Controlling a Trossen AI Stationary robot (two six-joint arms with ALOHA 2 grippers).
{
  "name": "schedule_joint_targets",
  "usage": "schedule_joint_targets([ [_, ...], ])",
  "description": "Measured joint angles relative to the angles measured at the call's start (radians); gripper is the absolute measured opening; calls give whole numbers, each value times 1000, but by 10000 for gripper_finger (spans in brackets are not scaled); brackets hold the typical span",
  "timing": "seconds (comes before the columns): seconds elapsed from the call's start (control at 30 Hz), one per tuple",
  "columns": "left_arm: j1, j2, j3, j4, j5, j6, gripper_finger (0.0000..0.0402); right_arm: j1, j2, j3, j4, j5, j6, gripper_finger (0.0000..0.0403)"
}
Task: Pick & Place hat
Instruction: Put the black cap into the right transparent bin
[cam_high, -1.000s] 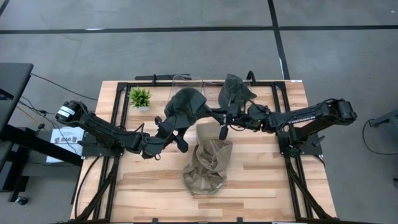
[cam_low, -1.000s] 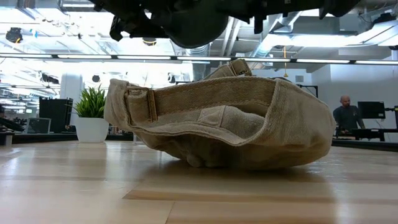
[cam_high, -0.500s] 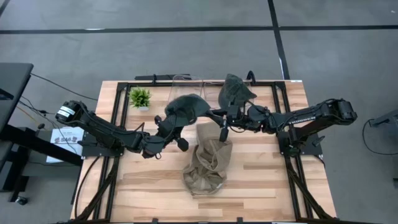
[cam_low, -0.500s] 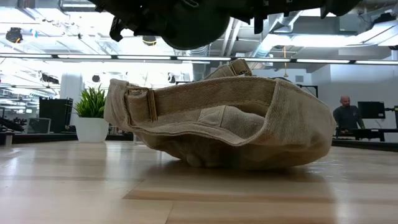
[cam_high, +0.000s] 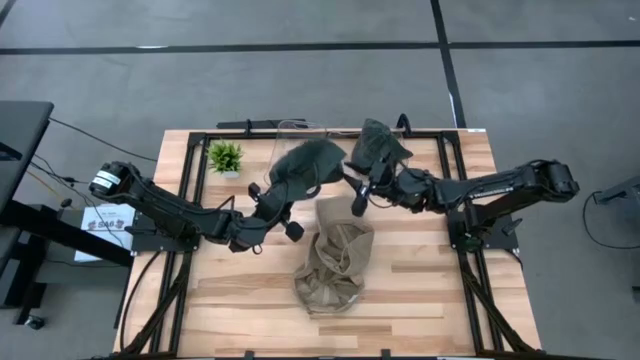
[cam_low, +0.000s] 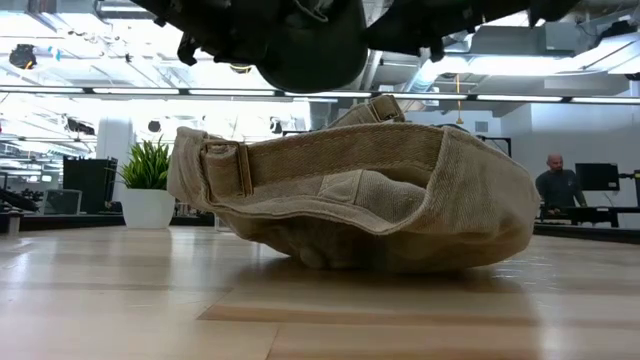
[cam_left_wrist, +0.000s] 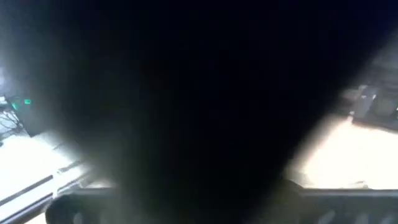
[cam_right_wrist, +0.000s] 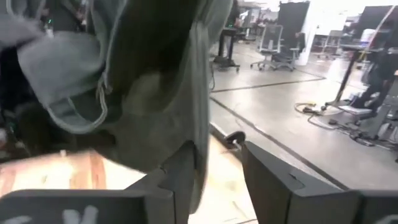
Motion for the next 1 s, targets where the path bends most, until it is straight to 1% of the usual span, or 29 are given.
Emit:
schedule_joint_targets([
  [0.1,11,-1,1,-20,-12,0,13,4,-46,0,-11,14,0,141],
  [0.13,15,-1,-1,-32,-1,5,13,6,-64,1,-11,26,2,145],
  [0.17,16,1,-1,-42,10,9,13,10,-83,2,-15,30,7,150],
  [0.27,14,1,-2,-55,-11,5,20,35,-130,2,-56,29,8,160],
  [0.33,17,1,-2,-70,-29,3,21,57,-165,1,-63,16,8,164],
  [0.53,16,0,-2,-73,-24,28,13,115,-260,1,-60,3,-16,165],
  [0.67,15,0,-2,-77,12,73,22,150,-301,1,-58,-74,-46,159],
  [0.8,17,0,-2,-78,51,79,15,154,-308,2,-69,-217,-45,155],
  [0.87,18,0,-2,-78,64,84,12,154,-298,22,-117,-272,-45,155],
  [1.0,31,0,-1,-78,113,85,21,154,-249,106,-258,-290,-45,156],
])
